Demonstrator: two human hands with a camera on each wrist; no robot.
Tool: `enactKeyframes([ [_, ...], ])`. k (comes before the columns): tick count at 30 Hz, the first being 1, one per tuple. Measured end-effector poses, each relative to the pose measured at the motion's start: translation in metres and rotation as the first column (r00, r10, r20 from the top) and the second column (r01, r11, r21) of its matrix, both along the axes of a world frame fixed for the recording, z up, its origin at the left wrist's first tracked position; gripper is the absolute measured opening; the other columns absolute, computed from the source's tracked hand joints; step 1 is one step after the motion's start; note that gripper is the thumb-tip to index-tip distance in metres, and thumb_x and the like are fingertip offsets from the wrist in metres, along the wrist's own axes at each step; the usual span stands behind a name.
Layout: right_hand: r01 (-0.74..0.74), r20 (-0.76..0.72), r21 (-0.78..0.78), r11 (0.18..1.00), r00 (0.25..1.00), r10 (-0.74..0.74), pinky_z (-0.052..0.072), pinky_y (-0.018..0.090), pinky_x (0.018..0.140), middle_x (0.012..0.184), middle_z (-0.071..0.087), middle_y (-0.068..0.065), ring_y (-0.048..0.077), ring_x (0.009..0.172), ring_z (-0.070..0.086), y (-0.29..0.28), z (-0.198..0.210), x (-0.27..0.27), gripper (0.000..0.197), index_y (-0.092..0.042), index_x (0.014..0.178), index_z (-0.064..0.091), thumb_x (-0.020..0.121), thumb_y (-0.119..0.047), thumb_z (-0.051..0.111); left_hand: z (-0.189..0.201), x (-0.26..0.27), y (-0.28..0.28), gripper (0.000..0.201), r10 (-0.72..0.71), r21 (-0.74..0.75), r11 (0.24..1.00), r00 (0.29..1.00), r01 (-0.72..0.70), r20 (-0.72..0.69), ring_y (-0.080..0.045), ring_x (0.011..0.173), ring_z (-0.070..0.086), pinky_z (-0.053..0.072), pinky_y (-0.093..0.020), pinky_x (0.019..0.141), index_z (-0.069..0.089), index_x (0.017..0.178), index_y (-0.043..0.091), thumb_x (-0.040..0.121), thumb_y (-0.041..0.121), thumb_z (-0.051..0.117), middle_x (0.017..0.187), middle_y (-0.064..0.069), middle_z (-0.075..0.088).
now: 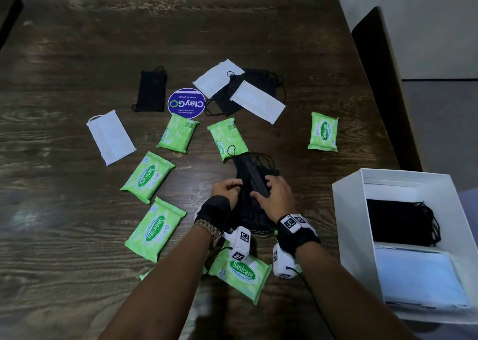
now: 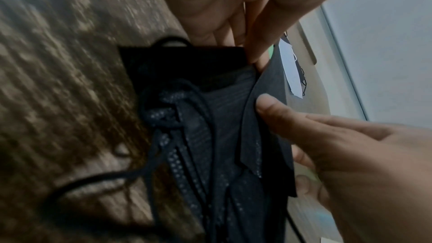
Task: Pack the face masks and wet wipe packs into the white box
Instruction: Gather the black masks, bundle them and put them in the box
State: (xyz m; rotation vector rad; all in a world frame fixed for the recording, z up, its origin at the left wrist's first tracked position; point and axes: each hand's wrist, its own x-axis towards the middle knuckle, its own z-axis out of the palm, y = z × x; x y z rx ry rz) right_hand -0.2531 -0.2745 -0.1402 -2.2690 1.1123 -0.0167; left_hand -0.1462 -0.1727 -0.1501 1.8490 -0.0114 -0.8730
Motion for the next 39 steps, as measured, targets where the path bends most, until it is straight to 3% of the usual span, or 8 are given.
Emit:
enactKeyframes([
  [5, 0.115, 0.05, 0.051, 0.992, 0.992, -0.118, 0.042, 0.025, 0.061, 0.081, 0.069, 0.002, 0.023, 0.08, 0.066, -0.003, 0.006, 0.006, 0.02, -0.016, 0.087, 0.07, 0.082, -0.034, 0.078, -0.002, 0.0, 0.002, 0.019, -0.041, -0.01, 0.999, 0.999, 0.04, -0.014, -0.021, 0.081, 0.061, 0.052, -0.026, 0.072, 0.07, 0.097, 0.005, 0.086, -0.007, 0.062, 0.088, -0.012, 0.066],
  [11, 0.173, 0.18, 0.084, 0.981, 0.966, -0.186, 0.056, 0.035, 0.08, 0.097, 0.076, 0.004, 0.022, 0.089, 0.069, -0.008, 0.008, -0.003, 0.018, -0.014, 0.097, 0.079, 0.087, -0.028, 0.074, 0.0, -0.002, 0.003, 0.015, 0.018, -0.082, 0.996, 0.997, -0.024, -0.074, -0.024, 0.083, 0.063, 0.053, -0.019, 0.065, 0.07, 0.093, 0.006, 0.085, -0.006, 0.064, 0.089, -0.013, 0.067],
  [17, 0.113, 0.247, 0.355, 0.928, 0.946, -0.21, 0.052, 0.029, 0.062, 0.068, 0.065, -0.004, 0.011, 0.059, 0.061, -0.005, 0.016, -0.005, 0.018, -0.016, 0.074, 0.063, 0.08, -0.019, 0.08, 0.009, -0.001, 0.003, 0.026, 0.086, -0.096, 0.99, 0.98, -0.104, -0.18, -0.017, 0.072, 0.066, 0.055, -0.018, 0.06, 0.071, 0.097, 0.003, 0.08, 0.023, 0.078, 0.083, -0.007, 0.072],
  [20, 0.043, 0.298, 0.527, 0.849, 0.926, -0.232, 0.046, 0.03, 0.061, 0.068, 0.059, 0.002, 0.013, 0.06, 0.053, -0.001, 0.02, -0.005, 0.024, -0.015, 0.075, 0.055, 0.081, -0.013, 0.078, 0.01, 0.001, 0.001, 0.024, 0.045, -0.102, 0.993, 0.981, -0.065, -0.187, -0.021, 0.068, 0.066, 0.056, -0.026, 0.066, 0.071, 0.093, -0.001, 0.082, 0.02, 0.075, 0.077, -0.01, 0.071],
  [25, 0.057, 0.317, 0.724, 0.688, 0.858, -0.404, 0.047, 0.025, 0.067, 0.077, 0.056, 0.007, 0.013, 0.071, 0.055, -0.001, 0.028, 0.001, 0.026, -0.013, 0.085, 0.056, 0.079, -0.007, 0.081, 0.013, 0.011, 0.007, 0.017, -0.064, -0.054, 0.997, 0.998, 0.063, -0.017, -0.001, 0.049, 0.058, 0.046, -0.021, 0.056, 0.069, 0.076, 0.009, 0.089, 0.02, 0.068, 0.059, 0.007, 0.065],
  [29, 0.064, 0.271, 0.793, 0.606, 0.854, -0.445, 0.059, 0.031, 0.069, 0.093, 0.069, 0.015, 0.019, 0.079, 0.07, -0.001, 0.038, 0.0, 0.05, -0.011, 0.117, 0.058, 0.074, -0.005, 0.084, 0.017, 0.02, 0.017, 0.017, -0.105, -0.061, 0.992, 0.985, 0.114, 0.138, -0.021, 0.063, 0.058, 0.045, -0.027, 0.063, 0.067, 0.072, 0.009, 0.088, 0.016, 0.068, 0.066, -0.005, 0.065],
  [35, 0.215, 0.256, 0.608, 0.764, 0.858, -0.446, 0.049, 0.027, 0.063, 0.077, 0.071, 0.014, 0.015, 0.068, 0.066, -0.001, 0.024, -0.018, 0.016, -0.006, 0.09, 0.068, 0.084, -0.017, 0.078, 0.017, 0.015, 0.005, 0.027, -0.278, 0.098, 0.96, 0.932, 0.262, 0.231, -0.02, 0.057, 0.05, 0.043, -0.028, 0.059, 0.057, 0.068, 0.014, 0.082, 0.03, 0.074, 0.062, -0.006, 0.056],
  [39, 0.34, 0.109, 0.378, 0.861, 0.907, -0.407, 0.042, 0.026, 0.061, 0.065, 0.061, 0.006, 0.016, 0.062, 0.056, -0.003, 0.013, -0.026, 0.029, -0.006, 0.069, 0.062, 0.081, -0.024, 0.081, 0.023, 0.003, -0.011, 0.021, -0.36, 0.309, 0.912, 0.888, 0.271, 0.285, -0.015, 0.068, 0.052, 0.036, -0.019, 0.062, 0.058, 0.075, 0.017, 0.08, 0.028, 0.075, 0.072, 0.0, 0.058],
])
